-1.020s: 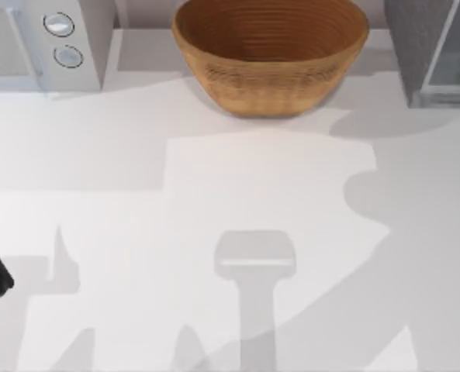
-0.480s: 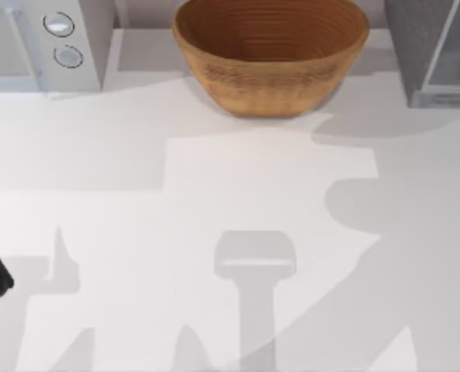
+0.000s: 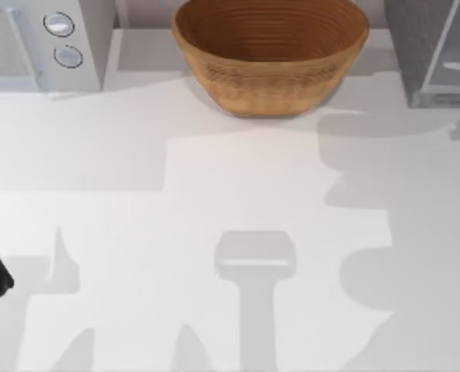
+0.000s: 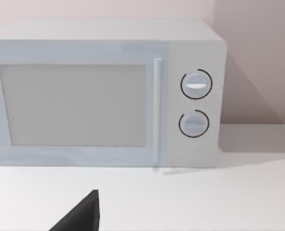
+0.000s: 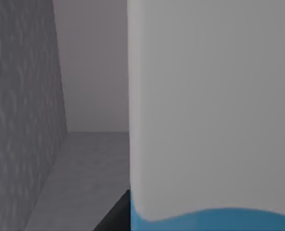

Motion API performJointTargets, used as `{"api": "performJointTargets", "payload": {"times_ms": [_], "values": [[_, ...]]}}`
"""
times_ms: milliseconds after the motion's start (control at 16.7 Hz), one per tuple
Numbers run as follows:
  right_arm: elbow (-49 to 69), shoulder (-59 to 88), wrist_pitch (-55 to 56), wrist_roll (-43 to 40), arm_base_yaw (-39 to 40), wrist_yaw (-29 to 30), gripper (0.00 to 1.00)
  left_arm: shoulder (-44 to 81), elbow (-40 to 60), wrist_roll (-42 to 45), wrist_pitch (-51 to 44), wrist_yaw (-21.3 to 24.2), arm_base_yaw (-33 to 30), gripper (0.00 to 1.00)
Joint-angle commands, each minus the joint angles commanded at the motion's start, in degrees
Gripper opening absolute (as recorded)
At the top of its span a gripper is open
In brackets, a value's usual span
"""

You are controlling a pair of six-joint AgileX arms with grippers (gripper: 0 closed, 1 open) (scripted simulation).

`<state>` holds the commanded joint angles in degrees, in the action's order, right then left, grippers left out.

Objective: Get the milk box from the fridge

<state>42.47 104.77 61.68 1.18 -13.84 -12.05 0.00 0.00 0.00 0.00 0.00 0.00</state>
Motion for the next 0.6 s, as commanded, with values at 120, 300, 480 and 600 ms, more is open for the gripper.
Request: {"api": "performJointTargets", "payload": {"times_ms": [120, 300, 480, 600], "values": [[-1.7, -1.4, 0.9, 0.0, -0.3, -0.3, 0.0, 0.0, 0.0, 0.0, 0.0, 0.0, 0.0, 1.0], [-1.8, -1.5, 0.9, 0.0, -0.3, -0.3, 0.0, 0.0, 0.0, 0.0, 0.0, 0.0, 0.0, 1.0], [-1.8, -1.6, 0.4, 0.1, 0.1, -0.2, 0.0, 0.0, 0.0, 0.0, 0.0, 0.0, 0.0, 1.0], [-2.9, -4.2, -1.3, 0.0, 0.6, 0.1, 0.0, 0.0, 0.0, 0.0, 0.0, 0.0, 0.0, 1.0]]}}
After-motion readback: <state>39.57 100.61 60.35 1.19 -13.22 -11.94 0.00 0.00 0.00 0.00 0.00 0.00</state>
